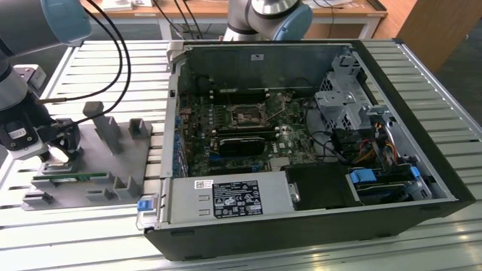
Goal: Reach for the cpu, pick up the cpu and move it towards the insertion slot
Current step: 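Pick up the cpu and move it towards the insertion slot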
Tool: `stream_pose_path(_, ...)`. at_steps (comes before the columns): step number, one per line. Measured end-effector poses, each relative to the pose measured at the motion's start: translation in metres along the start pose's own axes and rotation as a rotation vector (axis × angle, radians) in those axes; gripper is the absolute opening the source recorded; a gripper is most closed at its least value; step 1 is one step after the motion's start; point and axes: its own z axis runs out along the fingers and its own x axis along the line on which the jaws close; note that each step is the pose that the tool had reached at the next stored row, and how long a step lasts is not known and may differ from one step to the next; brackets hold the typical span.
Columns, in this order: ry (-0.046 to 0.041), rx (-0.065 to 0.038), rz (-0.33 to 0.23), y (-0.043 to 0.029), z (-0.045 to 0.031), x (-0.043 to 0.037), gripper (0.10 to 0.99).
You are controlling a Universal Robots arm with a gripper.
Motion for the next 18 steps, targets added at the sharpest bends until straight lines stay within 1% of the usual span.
stream_pose_path(18, 0.0001, 0.0, 0.0, 0.0001, -0.0033, 0.0, 0.545)
